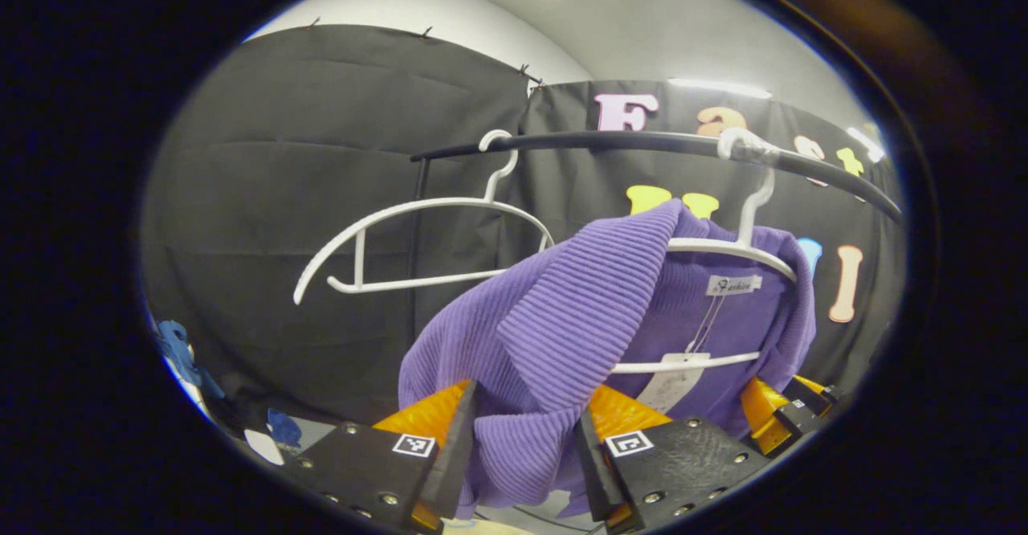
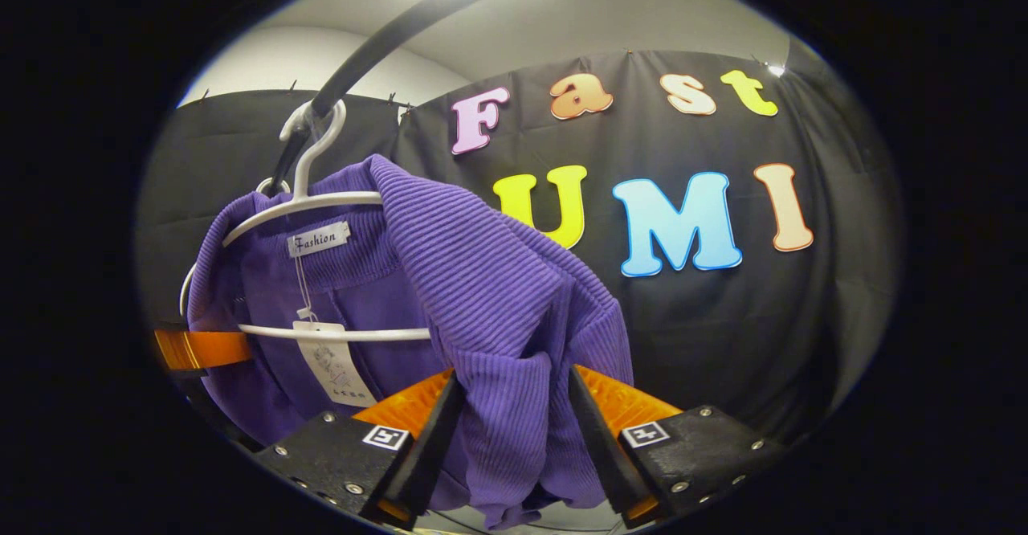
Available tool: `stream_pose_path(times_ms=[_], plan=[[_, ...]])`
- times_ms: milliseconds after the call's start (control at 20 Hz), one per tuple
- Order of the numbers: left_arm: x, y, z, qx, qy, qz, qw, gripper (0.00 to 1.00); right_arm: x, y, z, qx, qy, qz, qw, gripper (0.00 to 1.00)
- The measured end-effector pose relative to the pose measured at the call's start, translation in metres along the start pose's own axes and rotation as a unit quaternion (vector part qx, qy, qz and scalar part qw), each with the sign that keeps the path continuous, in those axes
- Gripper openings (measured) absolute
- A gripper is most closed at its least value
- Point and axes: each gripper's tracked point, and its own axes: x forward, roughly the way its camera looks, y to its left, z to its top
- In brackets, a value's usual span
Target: Grasp the clothes on the hanger with both hands and then place them into the laundry hamper below.
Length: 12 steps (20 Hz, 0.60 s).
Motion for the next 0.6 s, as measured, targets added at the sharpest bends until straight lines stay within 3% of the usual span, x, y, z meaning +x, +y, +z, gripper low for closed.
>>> stream_pose_path(times_ms=[50, 100, 150, 300, 350, 550, 600], plan=[[0.001, -0.001, 0.0, 0.002, -0.001, -0.008, 1.0, 0.67, -0.001, 0.004, 0.0, 0.005, 0.001, 0.006, 1.0, 0.75], [0.001, 0.007, 0.003, 0.003, -0.009, 0.002, 1.0, 0.5, -0.002, 0.006, 0.0, 0.007, 0.001, 0.01, 1.0, 0.62], [0.001, 0.005, 0.006, 0.003, -0.013, -0.006, 1.0, 0.32, -0.003, 0.005, 0.001, 0.008, 0.0, 0.008, 1.0, 0.55], [-0.004, 0.007, 0.01, 0.0, -0.022, -0.029, 0.999, 0.29, 0.0, -0.005, 0.005, 0.029, -0.002, -0.005, 1.0, 0.2], [-0.003, 0.007, 0.014, -0.01, -0.034, -0.048, 0.998, 0.24, 0.0, -0.008, 0.006, 0.041, -0.002, -0.008, 0.999, 0.13], [-0.011, 0.009, 0.022, -0.015, -0.044, -0.091, 0.995, 0.02, -0.002, -0.007, 0.008, 0.068, 0.007, -0.008, 0.998, 0.0], [-0.011, 0.007, 0.025, -0.01, -0.047, -0.098, 0.994, 0.07, -0.002, -0.009, 0.008, 0.062, 0.005, -0.014, 0.998, 0.0]])
